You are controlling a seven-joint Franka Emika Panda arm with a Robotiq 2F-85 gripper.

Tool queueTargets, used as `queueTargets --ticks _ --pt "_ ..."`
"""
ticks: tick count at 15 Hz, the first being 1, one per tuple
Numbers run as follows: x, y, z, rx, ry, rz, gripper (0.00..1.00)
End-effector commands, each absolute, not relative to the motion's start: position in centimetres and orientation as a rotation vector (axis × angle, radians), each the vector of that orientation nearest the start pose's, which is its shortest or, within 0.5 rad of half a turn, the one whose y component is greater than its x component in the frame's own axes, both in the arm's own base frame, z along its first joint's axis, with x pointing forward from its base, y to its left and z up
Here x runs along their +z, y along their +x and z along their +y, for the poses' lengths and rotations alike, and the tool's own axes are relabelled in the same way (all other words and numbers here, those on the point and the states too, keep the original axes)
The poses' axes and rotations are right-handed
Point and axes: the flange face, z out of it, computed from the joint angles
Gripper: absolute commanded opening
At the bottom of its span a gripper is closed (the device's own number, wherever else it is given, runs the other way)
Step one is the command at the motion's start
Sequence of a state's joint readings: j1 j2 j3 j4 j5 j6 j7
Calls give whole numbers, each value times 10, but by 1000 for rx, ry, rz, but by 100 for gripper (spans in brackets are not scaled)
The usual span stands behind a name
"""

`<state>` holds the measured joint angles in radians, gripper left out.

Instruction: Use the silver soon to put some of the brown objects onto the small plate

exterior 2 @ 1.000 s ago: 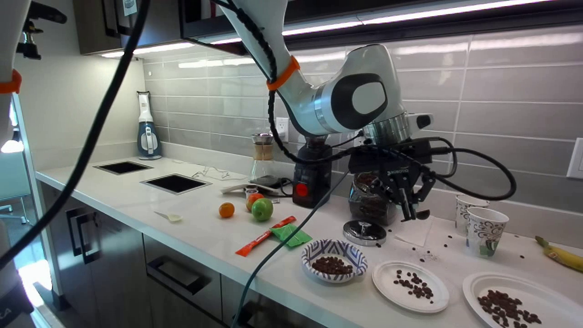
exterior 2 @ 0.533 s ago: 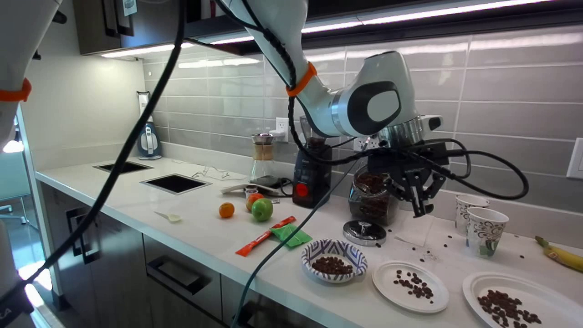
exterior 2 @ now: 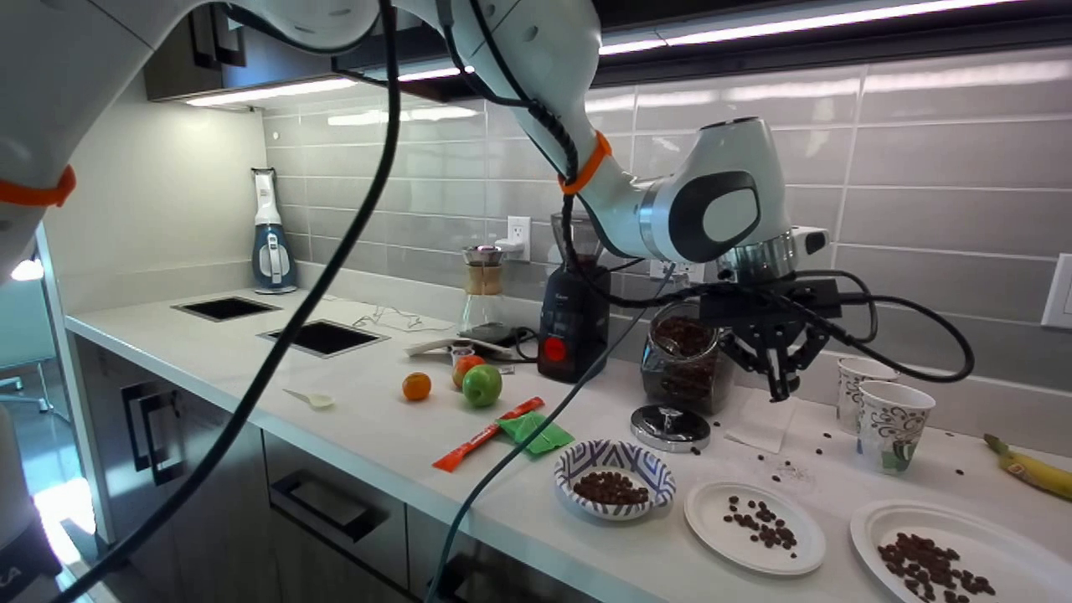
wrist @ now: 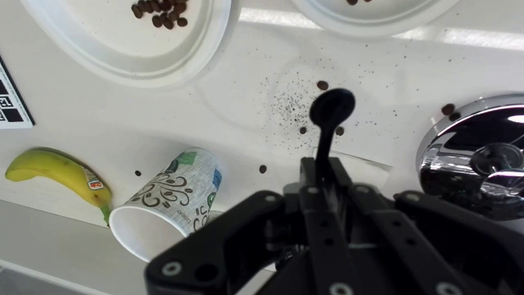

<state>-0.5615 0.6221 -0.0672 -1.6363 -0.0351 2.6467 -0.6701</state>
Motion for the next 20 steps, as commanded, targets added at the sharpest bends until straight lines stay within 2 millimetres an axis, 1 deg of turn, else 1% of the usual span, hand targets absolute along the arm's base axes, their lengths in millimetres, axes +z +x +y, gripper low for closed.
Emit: queueTargets --ticks 1,4,10,11,13,16,20 --pt "295 594 -421 -452 -3383 -147 9" --pt "292 602 -426 -434 -3379 -142 9" --pt "292 604 -427 -438 -3379 -139 9" --pt "291 607 -429 -456 -3367 -132 2" --pt "288 613 -429 -471 -3323 -169 2" --pt "286 625 -426 -565 -3274 -209 2" --pt "279 637 -425 -602 -3233 -259 2"
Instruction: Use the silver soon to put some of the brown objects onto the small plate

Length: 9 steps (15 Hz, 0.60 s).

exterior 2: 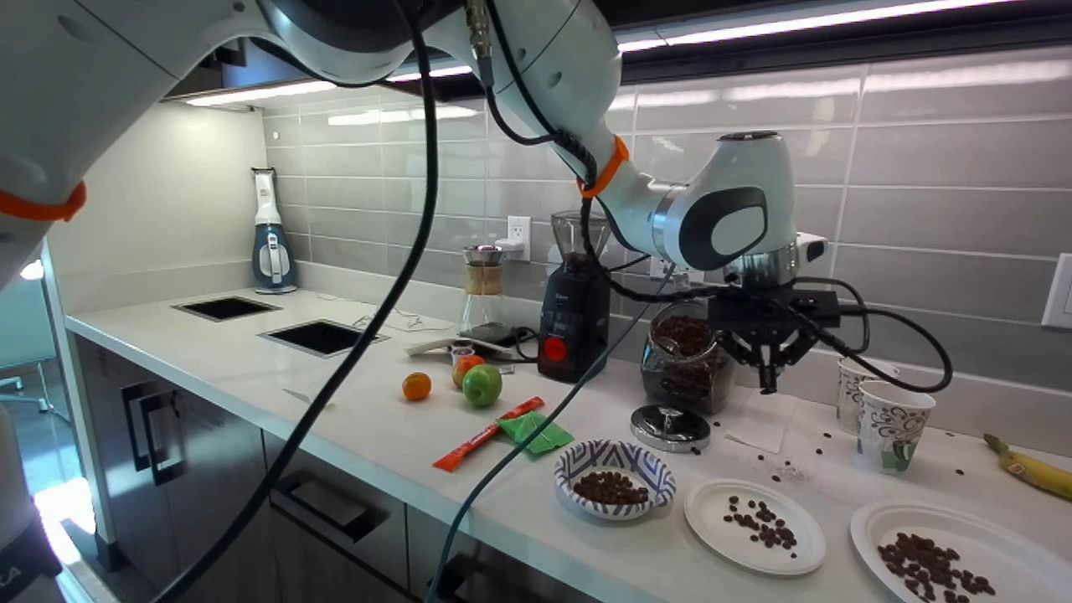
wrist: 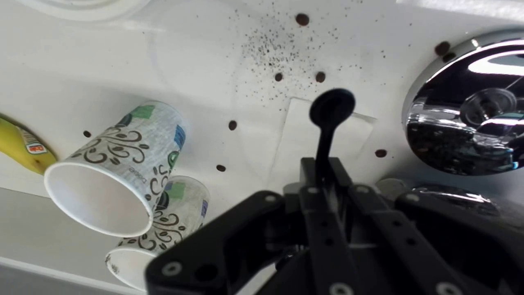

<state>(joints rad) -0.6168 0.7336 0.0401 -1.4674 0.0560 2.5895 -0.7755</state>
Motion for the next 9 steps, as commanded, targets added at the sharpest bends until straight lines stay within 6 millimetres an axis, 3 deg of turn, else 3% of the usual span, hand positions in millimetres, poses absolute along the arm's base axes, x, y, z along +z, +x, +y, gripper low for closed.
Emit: queueTargets --ticks 1,9 --pt "277 639 -426 -606 -3233 -261 2" --pt "255 655 -432 -606 -3221 -262 2"
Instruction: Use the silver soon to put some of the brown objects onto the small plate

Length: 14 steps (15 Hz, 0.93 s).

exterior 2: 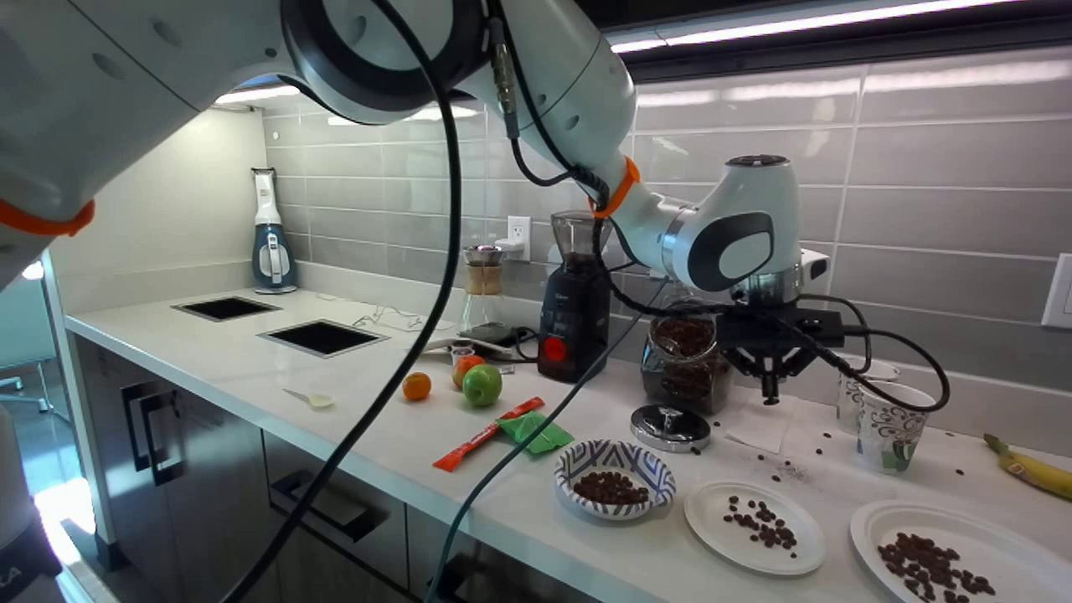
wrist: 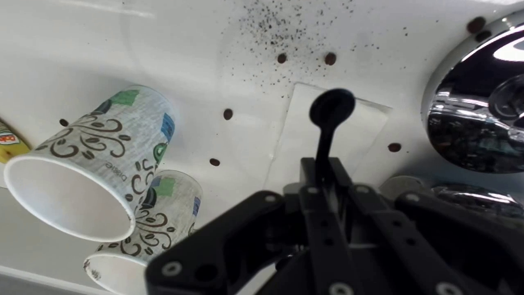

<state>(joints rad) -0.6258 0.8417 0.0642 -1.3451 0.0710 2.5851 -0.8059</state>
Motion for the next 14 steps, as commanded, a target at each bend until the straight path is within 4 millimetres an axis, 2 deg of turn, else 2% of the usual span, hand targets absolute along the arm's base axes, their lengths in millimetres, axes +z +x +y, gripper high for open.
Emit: queueTargets --ticks 1,8,14 --pt "253 656 -433 -607 -3213 -266 2" --pt "241 669 -429 -590 -3182 -267 2" --pt "235 675 -431 -643 -3179 -188 2"
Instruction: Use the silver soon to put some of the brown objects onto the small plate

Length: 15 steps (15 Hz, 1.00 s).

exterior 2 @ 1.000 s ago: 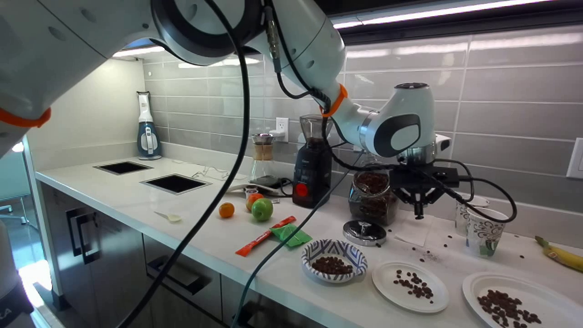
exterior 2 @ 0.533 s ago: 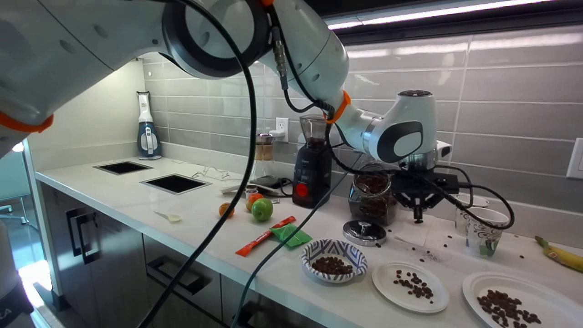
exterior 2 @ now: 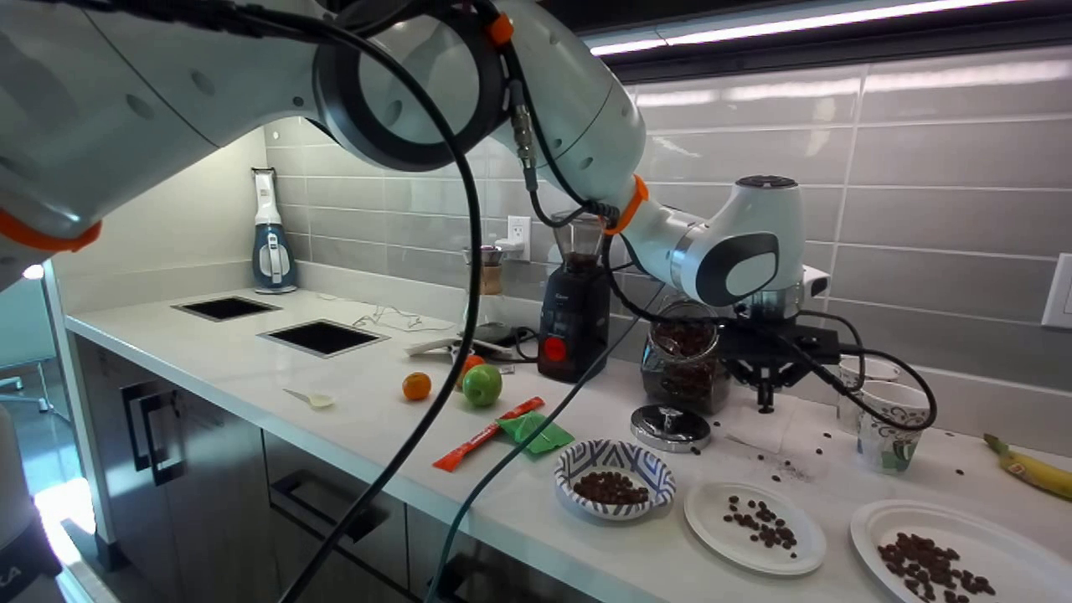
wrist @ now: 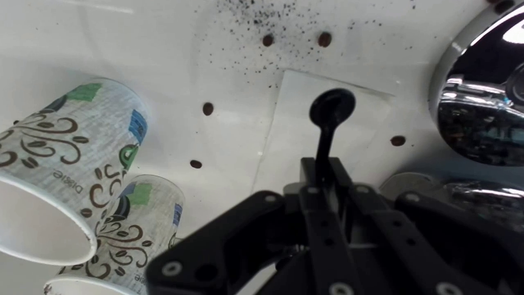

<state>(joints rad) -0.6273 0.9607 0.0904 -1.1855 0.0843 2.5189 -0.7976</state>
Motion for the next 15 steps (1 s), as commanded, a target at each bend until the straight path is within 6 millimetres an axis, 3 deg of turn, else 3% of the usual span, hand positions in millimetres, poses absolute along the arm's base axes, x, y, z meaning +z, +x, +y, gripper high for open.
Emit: queueTargets --ticks 1,15 --pt "234 675 -431 -646 -3178 -184 2" --pt "217 682 -432 -691 -3145 -119 2"
